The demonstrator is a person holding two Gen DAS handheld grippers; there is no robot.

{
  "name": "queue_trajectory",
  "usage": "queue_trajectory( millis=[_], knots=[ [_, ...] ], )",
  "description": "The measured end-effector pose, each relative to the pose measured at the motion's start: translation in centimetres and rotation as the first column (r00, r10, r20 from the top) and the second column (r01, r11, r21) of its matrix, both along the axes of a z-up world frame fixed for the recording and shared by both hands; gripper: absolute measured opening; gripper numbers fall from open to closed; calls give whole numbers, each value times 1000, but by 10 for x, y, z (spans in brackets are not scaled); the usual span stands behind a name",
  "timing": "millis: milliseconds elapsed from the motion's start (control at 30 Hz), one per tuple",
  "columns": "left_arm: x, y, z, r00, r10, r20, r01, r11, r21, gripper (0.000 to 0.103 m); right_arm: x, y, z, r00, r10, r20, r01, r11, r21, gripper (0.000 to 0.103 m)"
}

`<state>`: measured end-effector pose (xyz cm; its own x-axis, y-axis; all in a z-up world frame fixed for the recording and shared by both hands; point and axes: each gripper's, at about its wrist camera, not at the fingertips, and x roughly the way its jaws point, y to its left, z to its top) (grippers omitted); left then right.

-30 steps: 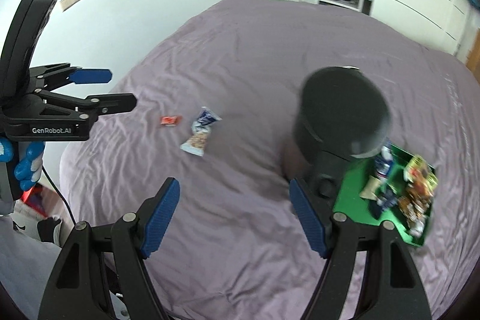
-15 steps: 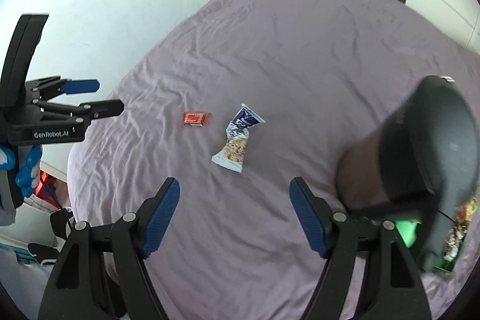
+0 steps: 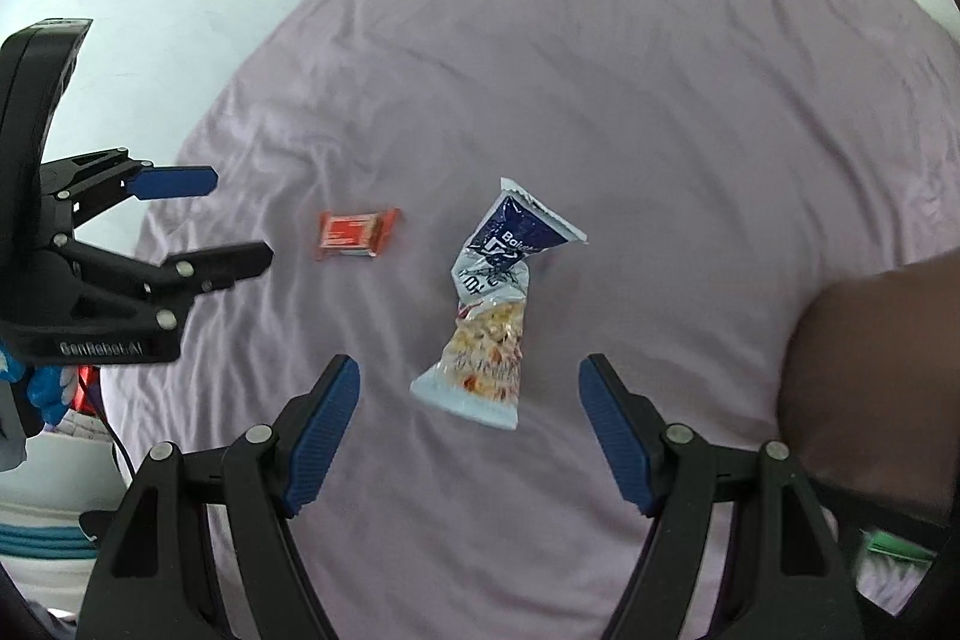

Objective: Organize snacks
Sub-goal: 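Move both open tools toward the red packet and white-and-blue bag, then grasp the red packet with left tool while right tool grasps the white-and-blue bag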

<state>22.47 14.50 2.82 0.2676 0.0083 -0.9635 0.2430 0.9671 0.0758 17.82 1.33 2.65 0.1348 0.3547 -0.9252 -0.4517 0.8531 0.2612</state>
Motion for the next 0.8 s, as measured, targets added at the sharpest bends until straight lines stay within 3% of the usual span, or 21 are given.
queue_trajectory(
  millis=[200,367,467,533,700,800],
  knots=[
    [19,-12,-43,992,-96,-81,99,995,34,72,13,7,-28,999,-28,-42,27,1000,-13,74],
    [31,-16,-64,988,-114,-109,120,991,52,71,20,11,-43,997,-37,-68,35,999,-27,74],
    [37,-17,-72,986,-117,-117,125,990,71,69,24,12,-52,996,-31,-88,29,999,-33,52],
    [40,-16,-75,986,-114,-121,124,990,73,69,25,13,-56,995,-24,-96,21,999,-37,30],
    [45,-17,-83,983,-123,-139,135,988,78,68,29,15,-65,994,-13,-112,8,999,-47,3],
    [47,-19,-87,980,-128,-149,139,988,71,59,31,11,-67,993,-18,-115,15,1000,-27,0]
  ],
)
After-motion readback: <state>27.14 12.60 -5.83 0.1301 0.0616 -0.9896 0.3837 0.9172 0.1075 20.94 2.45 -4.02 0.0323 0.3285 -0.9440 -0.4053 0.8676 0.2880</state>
